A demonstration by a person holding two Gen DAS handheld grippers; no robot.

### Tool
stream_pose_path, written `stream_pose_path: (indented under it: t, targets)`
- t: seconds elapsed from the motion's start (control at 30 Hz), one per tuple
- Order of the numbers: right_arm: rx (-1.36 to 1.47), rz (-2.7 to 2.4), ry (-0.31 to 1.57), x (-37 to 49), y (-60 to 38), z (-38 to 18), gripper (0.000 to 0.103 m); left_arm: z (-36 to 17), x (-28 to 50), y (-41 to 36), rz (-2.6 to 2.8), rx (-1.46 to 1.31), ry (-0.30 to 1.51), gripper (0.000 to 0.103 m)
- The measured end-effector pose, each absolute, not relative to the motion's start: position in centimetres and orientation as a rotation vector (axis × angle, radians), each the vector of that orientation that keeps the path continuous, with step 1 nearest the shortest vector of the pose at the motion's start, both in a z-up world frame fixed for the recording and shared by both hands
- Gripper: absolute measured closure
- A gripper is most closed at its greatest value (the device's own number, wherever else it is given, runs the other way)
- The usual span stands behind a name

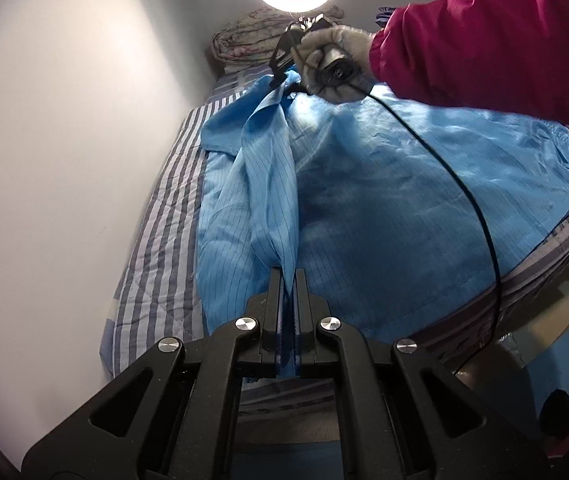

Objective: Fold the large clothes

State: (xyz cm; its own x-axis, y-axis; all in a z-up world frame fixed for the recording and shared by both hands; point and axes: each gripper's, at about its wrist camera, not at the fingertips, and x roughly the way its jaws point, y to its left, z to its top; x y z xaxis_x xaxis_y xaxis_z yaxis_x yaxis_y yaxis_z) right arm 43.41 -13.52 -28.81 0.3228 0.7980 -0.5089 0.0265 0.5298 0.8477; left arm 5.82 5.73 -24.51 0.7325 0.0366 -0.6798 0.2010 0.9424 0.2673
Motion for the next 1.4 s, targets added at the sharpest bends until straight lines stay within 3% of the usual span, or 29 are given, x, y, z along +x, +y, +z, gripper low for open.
stream_pose_path:
  t: [0.07,0.23,0.27,0.3,0.37,0.47,0.67,0.77,0.87,1.07,1.17,1.2,1.27,1.3,1.37,1.4]
  targets:
    - [0.803,0.593,1.125,43.7,-14.0,-27.2,0.097,-24.6,5.7,5.4,-0.108,0.343,0.749,0.102]
    - [0.254,0.492,1.053,43.9,-14.7,-21.2,0.097,-25.2,5.5,3.8,-0.174,0.324,0.789,0.098]
    - [0.15,0.447,1.054,44.0,-15.0,-20.9,0.097,-25.1,5.4,3.5,-0.199,0.294,0.81,0.087]
    - [0.058,0.395,1.064,44.0,-15.1,-20.8,0.097,-25.0,5.2,3.3,-0.217,0.272,0.821,0.065]
    - [-0.081,0.333,1.066,43.8,-15.6,-20.9,0.097,-24.2,4.4,3.3,-0.242,0.208,0.81,0.038]
    - [-0.105,0.316,1.068,42.0,-17.4,-20.5,0.077,-22.6,3.2,4.2,-0.262,0.134,0.792,0.038]
    - [0.026,0.425,1.083,35.9,-19.9,-19.9,0.075,-20.8,4.1,10.4,-0.143,-0.063,0.787,0.038]
    - [0.066,0.537,1.126,30.3,-20.0,-20.4,0.073,-21.3,6.5,13.6,-0.109,-0.199,0.816,0.04]
    - [0.119,0.64,1.195,24.6,-19.5,-22.2,0.073,-22.5,9.5,15.7,-0.09,-0.292,0.851,0.05]
    - [0.17,0.742,1.286,17.2,-16.7,-26.6,0.073,-26.3,13.2,16.1,-0.098,-0.379,0.993,0.052]
    - [0.177,0.742,1.313,16.1,-15.2,-28.1,0.073,-27.1,13.7,14.8,-0.096,-0.319,1.011,0.066]
    - [0.184,0.742,1.325,16.1,-14.8,-28.6,0.073,-27.4,14.0,14.5,-0.09,-0.297,1.016,0.08]
    - [0.173,0.729,1.324,16.1,-14.0,-29.1,0.073,-28.0,14.1,14.2,-0.073,-0.274,1.034,0.099]
    - [0.173,0.731,1.324,16.2,-13.8,-29.3,0.077,-28.1,13.9,14.1,-0.064,-0.28,1.033,0.1]
    - [0.186,0.756,1.32,16.0,-13.4,-29.0,0.1,-27.5,12.9,14.1,-0.041,-0.285,1.008,0.103]
    - [0.191,0.775,1.328,15.9,-13.2,-28.9,0.1,-27.0,12.3,14.2,-0.04,-0.279,0.99,0.103]
